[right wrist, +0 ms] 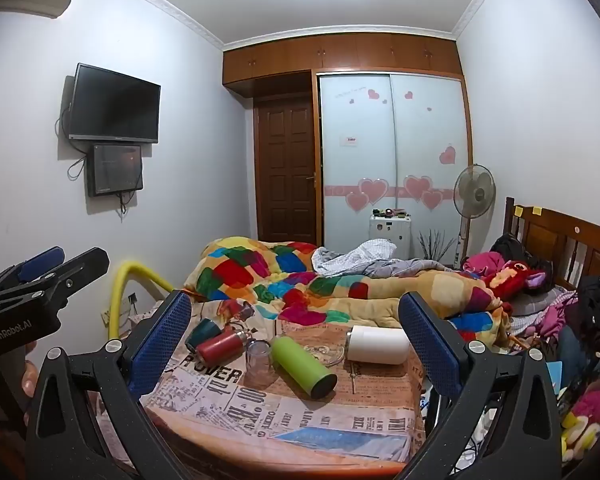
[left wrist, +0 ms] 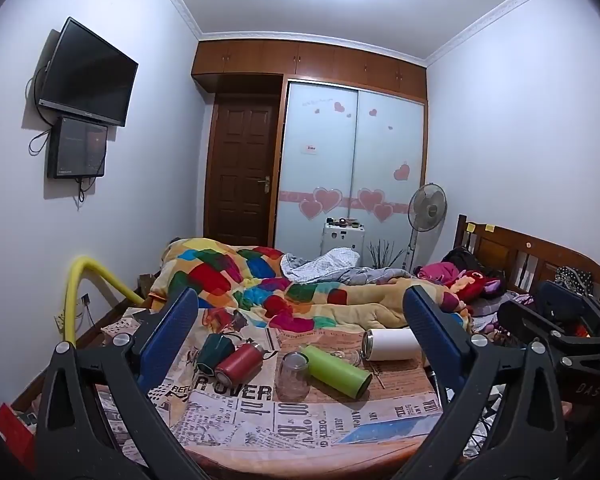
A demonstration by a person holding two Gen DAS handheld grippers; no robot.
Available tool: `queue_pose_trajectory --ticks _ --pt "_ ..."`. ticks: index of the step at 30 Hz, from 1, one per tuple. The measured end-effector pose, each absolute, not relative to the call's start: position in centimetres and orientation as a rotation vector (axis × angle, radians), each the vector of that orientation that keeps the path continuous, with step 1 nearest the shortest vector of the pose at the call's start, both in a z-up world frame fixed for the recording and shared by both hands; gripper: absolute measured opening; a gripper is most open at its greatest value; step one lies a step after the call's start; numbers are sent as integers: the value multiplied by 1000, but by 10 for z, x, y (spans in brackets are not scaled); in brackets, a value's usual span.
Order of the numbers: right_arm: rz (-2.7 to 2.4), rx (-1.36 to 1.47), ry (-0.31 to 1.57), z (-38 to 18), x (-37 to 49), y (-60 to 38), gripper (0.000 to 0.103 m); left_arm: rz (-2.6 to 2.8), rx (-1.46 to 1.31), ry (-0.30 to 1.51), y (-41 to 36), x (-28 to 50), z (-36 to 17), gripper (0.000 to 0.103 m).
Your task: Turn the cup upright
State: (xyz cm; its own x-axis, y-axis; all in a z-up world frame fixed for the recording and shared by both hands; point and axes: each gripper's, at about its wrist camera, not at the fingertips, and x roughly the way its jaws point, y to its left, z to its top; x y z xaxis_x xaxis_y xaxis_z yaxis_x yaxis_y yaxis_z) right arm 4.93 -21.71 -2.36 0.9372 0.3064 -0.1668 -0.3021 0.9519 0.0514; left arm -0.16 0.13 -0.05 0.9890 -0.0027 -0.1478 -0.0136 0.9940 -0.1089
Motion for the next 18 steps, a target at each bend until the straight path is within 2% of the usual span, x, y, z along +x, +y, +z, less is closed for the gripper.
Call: queue_pose_trajectory --ticks 18 --pt "312 27 178 -24 49 -217 103 9 -92 149 -3 -4 3 103"
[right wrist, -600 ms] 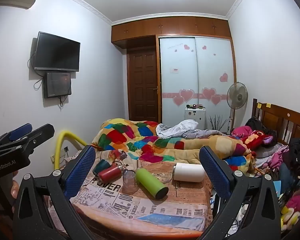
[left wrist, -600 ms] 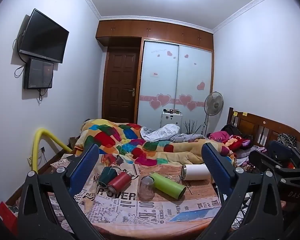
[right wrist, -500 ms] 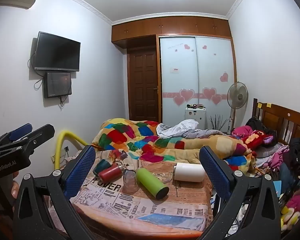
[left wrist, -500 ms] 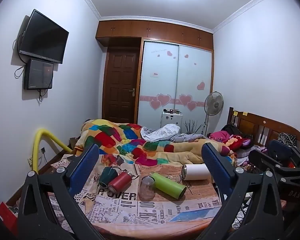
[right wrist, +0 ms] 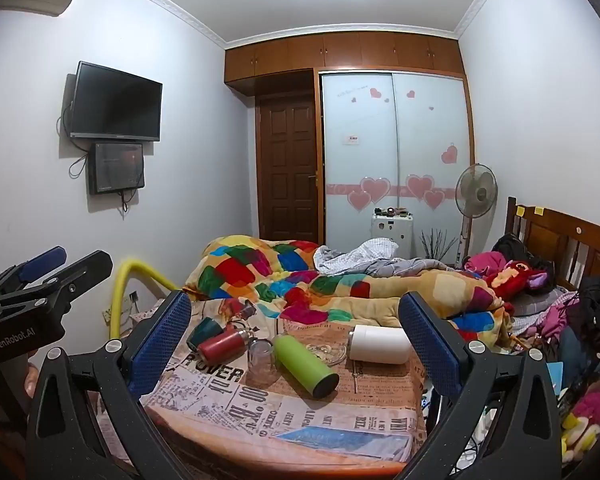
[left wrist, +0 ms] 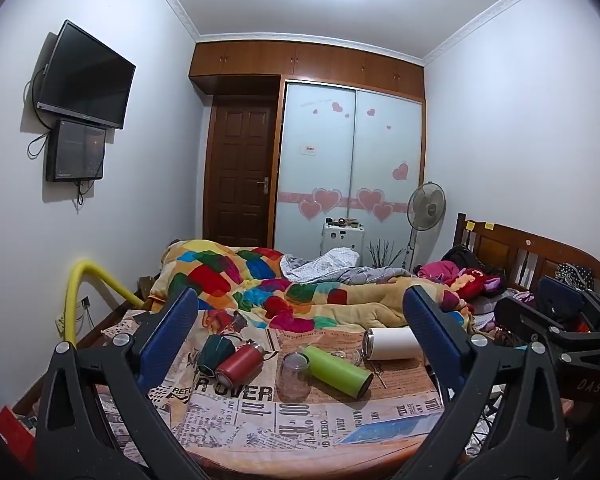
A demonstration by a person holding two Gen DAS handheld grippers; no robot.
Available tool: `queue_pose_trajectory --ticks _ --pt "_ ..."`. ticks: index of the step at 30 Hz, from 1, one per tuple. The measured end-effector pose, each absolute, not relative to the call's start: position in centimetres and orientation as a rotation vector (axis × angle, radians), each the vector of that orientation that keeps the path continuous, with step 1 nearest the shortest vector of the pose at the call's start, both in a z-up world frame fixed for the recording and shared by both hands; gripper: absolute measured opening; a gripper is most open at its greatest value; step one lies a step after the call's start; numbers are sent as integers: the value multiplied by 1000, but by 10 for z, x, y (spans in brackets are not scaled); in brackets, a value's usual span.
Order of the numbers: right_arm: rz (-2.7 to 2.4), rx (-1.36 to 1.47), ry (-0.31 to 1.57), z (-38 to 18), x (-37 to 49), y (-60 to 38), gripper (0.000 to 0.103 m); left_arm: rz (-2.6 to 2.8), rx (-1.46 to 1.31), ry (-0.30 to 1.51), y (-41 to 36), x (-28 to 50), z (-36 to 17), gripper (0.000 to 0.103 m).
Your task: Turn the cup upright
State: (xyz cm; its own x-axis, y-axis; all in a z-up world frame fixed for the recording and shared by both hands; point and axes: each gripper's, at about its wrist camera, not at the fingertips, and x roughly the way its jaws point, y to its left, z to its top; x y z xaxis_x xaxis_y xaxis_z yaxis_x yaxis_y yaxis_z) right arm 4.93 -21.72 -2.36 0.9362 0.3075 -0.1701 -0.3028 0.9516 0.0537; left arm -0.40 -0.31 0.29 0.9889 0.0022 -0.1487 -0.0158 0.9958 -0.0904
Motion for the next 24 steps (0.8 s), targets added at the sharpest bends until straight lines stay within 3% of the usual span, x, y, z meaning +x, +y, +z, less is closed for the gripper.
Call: queue_pose_trajectory --ticks 24 --pt "312 24 179 -24 50 -217 103 4 -90 155 -3 2 -4 103"
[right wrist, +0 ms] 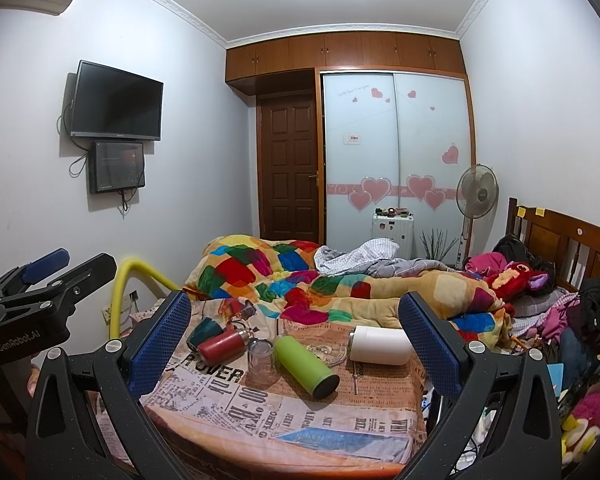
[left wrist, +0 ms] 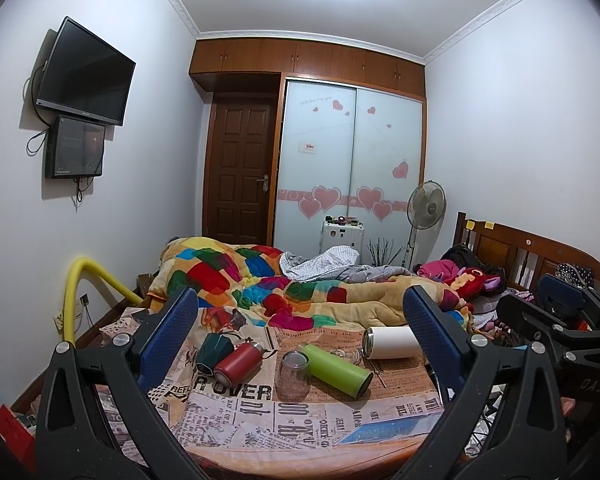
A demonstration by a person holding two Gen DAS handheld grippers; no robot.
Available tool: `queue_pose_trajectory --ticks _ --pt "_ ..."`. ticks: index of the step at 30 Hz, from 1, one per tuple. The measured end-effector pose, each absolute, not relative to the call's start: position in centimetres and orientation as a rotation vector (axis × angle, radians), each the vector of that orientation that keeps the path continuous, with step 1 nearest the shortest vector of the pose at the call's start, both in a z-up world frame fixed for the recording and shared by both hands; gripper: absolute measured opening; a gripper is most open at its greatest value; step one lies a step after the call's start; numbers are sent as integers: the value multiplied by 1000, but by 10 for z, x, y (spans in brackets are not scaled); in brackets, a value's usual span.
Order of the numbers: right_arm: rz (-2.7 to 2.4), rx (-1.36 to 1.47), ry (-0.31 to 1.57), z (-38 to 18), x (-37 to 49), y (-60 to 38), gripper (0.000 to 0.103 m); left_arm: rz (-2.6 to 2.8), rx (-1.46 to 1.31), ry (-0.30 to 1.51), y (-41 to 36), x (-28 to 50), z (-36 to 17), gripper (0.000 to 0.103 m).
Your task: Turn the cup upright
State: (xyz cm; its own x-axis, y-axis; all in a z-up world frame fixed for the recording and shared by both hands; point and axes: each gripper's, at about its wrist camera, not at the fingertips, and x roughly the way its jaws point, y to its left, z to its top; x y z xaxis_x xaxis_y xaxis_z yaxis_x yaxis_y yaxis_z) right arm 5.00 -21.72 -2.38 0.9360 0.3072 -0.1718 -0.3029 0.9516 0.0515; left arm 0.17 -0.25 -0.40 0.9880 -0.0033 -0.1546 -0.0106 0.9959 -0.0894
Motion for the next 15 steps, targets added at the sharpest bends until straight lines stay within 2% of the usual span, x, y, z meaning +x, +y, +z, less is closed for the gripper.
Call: queue_pose_trajectory --ticks 15 --pt "312 23 179 -24 50 -217 103 3 -90 155 -2 2 -4 103"
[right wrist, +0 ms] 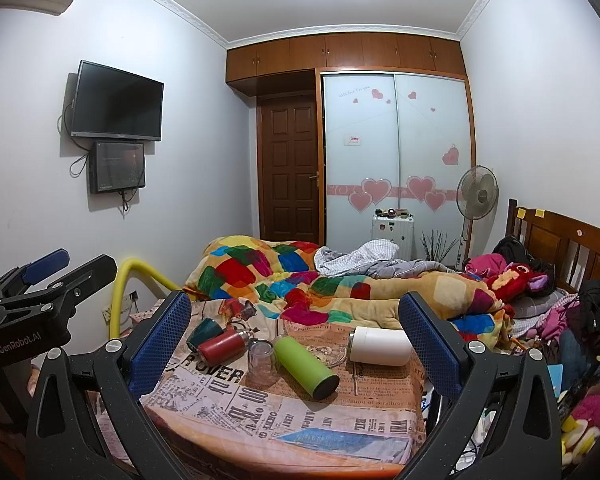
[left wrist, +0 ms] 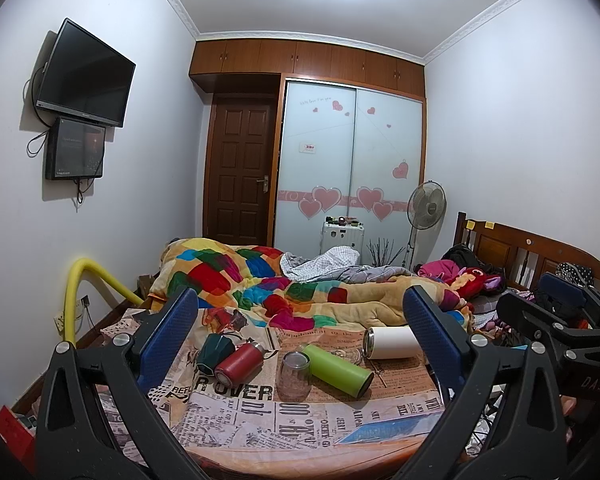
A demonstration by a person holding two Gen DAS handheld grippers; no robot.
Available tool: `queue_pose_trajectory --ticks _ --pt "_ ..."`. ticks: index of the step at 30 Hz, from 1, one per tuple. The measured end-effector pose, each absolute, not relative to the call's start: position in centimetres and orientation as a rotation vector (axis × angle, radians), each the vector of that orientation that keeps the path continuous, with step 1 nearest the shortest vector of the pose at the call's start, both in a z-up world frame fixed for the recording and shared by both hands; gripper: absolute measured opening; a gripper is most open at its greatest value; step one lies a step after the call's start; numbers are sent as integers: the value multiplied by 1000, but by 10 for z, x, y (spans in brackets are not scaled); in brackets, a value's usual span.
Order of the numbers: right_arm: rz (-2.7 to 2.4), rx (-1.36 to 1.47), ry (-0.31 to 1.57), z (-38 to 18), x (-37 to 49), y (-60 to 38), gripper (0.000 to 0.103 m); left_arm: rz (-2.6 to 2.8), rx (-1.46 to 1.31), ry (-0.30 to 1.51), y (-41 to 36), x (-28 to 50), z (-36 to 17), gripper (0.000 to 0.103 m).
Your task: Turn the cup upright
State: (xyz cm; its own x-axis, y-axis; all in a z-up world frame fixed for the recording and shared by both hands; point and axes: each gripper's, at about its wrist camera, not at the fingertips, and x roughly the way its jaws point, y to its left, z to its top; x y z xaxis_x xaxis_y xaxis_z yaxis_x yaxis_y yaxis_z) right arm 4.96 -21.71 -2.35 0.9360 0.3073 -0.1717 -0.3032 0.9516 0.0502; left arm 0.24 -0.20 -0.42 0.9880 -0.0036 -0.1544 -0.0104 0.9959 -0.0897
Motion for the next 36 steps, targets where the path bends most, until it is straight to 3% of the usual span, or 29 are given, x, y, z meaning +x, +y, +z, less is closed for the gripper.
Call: queue_pose_trajectory --ticks 25,36 --pt "317 11 216 -34 63 -213 103 14 -96 183 5 19 -12 103" --pt "323 -59 406 -79 136 -204 103 66 -113 326 28 82 -60 103"
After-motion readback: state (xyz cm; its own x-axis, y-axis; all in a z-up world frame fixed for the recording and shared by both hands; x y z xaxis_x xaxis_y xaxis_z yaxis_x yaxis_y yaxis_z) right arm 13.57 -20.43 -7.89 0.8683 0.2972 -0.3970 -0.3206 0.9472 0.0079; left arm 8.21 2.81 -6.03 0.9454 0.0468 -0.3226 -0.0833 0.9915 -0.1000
